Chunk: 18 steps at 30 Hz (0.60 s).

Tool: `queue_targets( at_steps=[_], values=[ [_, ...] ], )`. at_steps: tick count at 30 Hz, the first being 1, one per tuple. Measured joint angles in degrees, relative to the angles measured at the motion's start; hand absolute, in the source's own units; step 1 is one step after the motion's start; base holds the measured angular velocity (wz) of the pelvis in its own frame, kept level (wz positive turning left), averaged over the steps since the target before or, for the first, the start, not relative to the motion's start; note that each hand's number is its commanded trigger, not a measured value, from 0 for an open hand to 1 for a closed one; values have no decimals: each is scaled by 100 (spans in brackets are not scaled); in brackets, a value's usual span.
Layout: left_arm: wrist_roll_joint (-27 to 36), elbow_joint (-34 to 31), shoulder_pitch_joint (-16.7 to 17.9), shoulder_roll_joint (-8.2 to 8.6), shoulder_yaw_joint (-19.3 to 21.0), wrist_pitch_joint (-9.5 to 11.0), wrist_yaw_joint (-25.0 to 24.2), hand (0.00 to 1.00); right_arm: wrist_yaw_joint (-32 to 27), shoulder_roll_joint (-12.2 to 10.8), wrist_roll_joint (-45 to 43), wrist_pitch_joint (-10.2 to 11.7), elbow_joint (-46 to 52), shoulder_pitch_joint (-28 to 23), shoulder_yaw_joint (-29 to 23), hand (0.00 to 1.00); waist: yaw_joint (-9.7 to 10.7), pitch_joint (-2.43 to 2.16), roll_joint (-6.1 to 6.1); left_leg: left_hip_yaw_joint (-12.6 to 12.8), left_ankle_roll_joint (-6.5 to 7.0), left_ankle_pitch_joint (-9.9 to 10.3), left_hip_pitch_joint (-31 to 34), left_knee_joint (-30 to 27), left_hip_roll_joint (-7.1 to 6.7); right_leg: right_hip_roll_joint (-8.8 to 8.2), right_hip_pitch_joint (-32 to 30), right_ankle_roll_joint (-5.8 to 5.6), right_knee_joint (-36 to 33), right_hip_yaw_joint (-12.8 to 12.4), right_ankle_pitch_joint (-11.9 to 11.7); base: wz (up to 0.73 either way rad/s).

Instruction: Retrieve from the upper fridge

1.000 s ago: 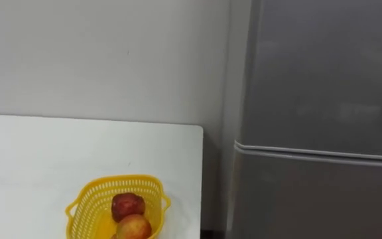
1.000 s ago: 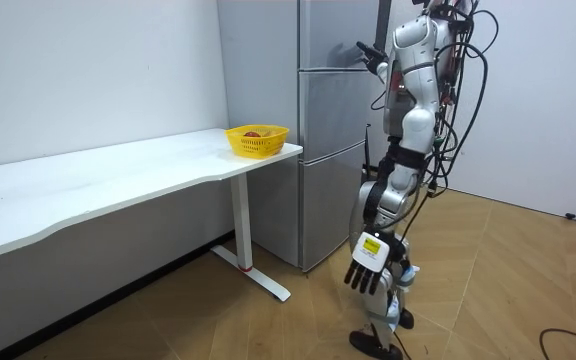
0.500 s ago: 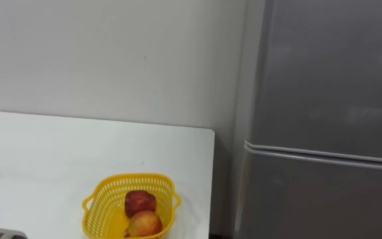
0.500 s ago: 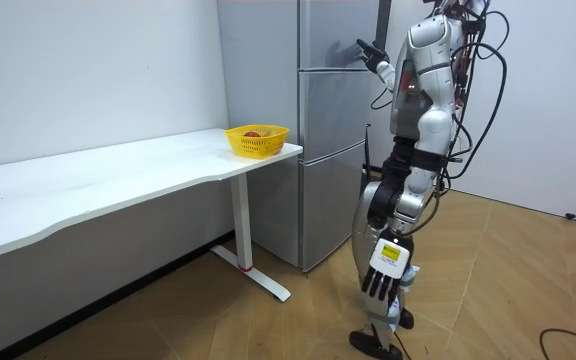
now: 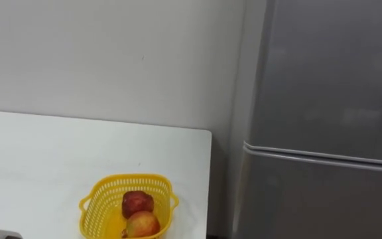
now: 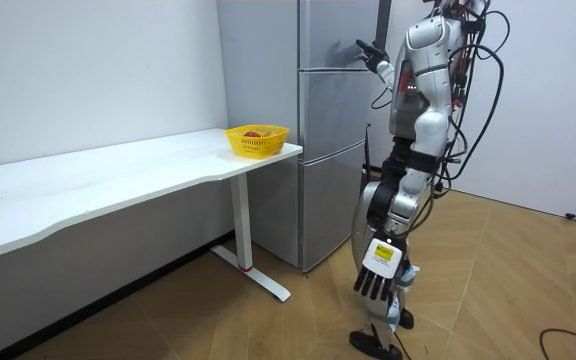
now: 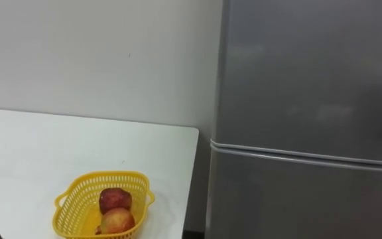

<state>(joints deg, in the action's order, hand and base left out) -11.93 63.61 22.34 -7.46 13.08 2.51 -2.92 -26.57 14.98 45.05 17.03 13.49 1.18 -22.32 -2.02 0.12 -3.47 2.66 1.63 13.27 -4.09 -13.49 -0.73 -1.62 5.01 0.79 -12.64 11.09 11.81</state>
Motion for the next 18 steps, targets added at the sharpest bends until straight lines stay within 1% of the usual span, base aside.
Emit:
queue_targets(
  at_steps=[1, 2, 4, 5, 7, 11, 12, 14, 15, 16, 17, 18],
  values=[
    [-2, 1, -2, -13, 6, -2, 1, 0, 1, 36, 5, -59, 10, 5, 25, 0, 24, 5, -12, 8, 0, 0, -28, 10, 1, 4, -3, 0, -4, -15, 0, -3],
    [-3, 0, -23, -26, 5, -1, 4, 0, 1, 80, 15, -98, 15, 5, 48, 0, 37, 0, -2, 11, 0, 0, -49, 15, 4, 8, 8, 0, -1, -26, 0, -5],
    [-3, -9, -55, -28, 5, 14, 14, 0, 1, 131, 163, -115, 33, 11, 69, 0, 97, -4, 8, 15, 0, -1, -50, 30, 0, 8, 15, 0, -3, -25, 0, 0],
    [-10, -9, -68, -27, 6, 27, 20, 0, 3, 167, 228, -161, 40, 24, 70, 0, 151, -8, 1, 34, 0, -2, -55, 46, 3, 7, 7, 0, -1, -30, 0, 0],
    [-16, -7, -92, -25, 5, 26, 2, 0, 43, 241, 273, -207, 39, 44, 67, 0, 178, -9, 4, 62, 3, -7, -77, 82, 5, 13, -4, 0, 2, -66, 0, -7],
    [-10, -3, -152, -26, -18, 23, 29, 0, 136, 361, 324, -220, 39, 44, 73, 0, 212, -5, 1, 189, 3, -7, -155, 123, 25, 31, 3, 0, 5, -166, 0, -13],
    [-9, -8, -161, -27, -21, 23, 49, 0, 159, 370, 324, -225, 39, 44, 70, 0, 240, -5, -3, 191, 3, -7, -151, 129, 26, 31, -2, 0, 9, -166, 0, -3],
    [0, -14, -163, -38, -23, 13, 157, 0, 235, 389, 323, -311, 33, 44, 60, 0, 381, -6, -28, 205, 3, -7, -156, 151, 27, 36, -7, -1, 31, -177, 0, 0],
    [2, -14, -164, -46, -26, 4, 167, 0, 235, 389, 323, -341, 31, 43, 48, 0, 404, -9, -32, 215, 2, -7, -159, 168, 29, 41, -7, -2, 46, -189, -1, -6],
    [2, -13, -167, -51, -27, -3, 203, 0, 235, 389, 308, -393, 26, 44, 13, 0, 460, -12, -34, 234, 2, -7, -158, 184, 35, 68, -5, -11, 85, -262, -15, -7],
    [2, -12, -168, -50, -27, -4, 225, 0, 235, 389, 301, -415, 26, 43, -6, 0, 475, -13, -33, 253, 2, -7, -157, 187, 37, 74, -8, -10, 92, -303, -19, -17],
    [-5, -11, -170, -50, -27, -10, 238, 0, 234, 389, 277, -459, 26, 43, -43, 0, 496, -27, -2, 320, 2, -6, -159, 198, 50, 82, -8, -5, 93, -323, -24, -18]
  ],
)
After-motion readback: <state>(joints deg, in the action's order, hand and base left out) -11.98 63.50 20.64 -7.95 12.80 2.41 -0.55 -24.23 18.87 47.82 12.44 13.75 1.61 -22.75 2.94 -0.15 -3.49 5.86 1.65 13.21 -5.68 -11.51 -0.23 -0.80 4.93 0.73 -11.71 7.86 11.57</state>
